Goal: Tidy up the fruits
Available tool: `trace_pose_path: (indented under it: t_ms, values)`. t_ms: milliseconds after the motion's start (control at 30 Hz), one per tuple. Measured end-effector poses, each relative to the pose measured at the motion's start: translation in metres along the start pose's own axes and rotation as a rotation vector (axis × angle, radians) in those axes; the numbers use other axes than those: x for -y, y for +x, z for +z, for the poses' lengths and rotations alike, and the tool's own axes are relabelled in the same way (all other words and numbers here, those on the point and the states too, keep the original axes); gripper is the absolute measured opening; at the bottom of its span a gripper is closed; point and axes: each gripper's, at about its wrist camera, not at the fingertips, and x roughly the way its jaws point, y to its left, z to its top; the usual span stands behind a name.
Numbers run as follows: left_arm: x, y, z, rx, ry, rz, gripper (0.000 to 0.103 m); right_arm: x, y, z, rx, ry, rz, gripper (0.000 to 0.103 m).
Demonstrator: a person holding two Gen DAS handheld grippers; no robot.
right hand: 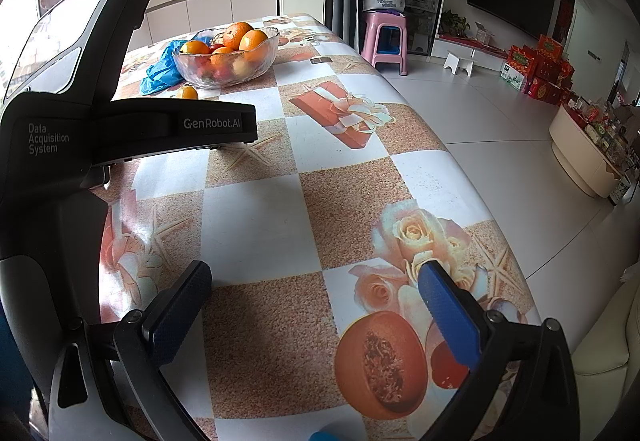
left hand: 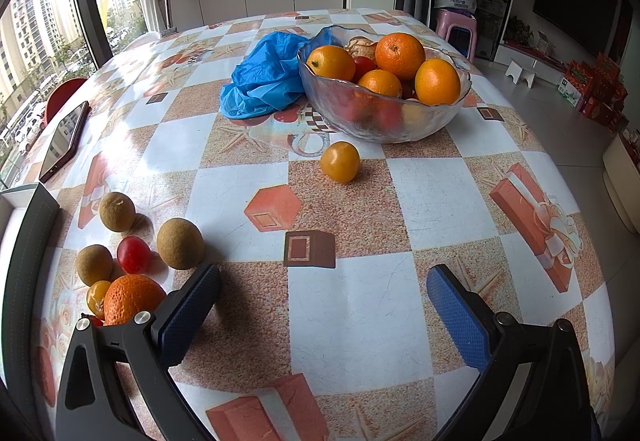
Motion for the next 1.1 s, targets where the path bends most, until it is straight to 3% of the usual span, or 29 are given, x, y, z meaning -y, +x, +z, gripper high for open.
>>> trace_pose_path:
  t_ms: [533,600,733,800,967,1100]
  values:
    - [0.0,-0.001,0.002,0.007,0.039,0.008,0.103,0.0,0.0,0.0,-0.001,0.001,0.001,0.103]
    - [-0.002,-0.014,0.009,0.061,0.047,0.041,0.103,0.0,0.0,0.0,0.0,0.0,0.0,0.103]
    - [-0.028,-0.064,0.006,0.215,0.074,0.026,0.103,0.0,0.0,0.0,0.0,0.0,0.001,0.103]
    - [-0.051,-0.079,-0.003,0.236,0.074,0.039,0.103,0.0,0.0,0.0,0.0,0.0,0.0,0.103]
    - [-0.11,-0.081,-0.04,0.125,0.005,0.036,0.103,0.0,0.0,0.0,0.0,0.001,0.001,0.103]
    - [-0.128,-0.07,-0.066,0.074,-0.02,0.074,0.103,0.0,-0.001,-0.001,0.0,0.0,0.0,0.103]
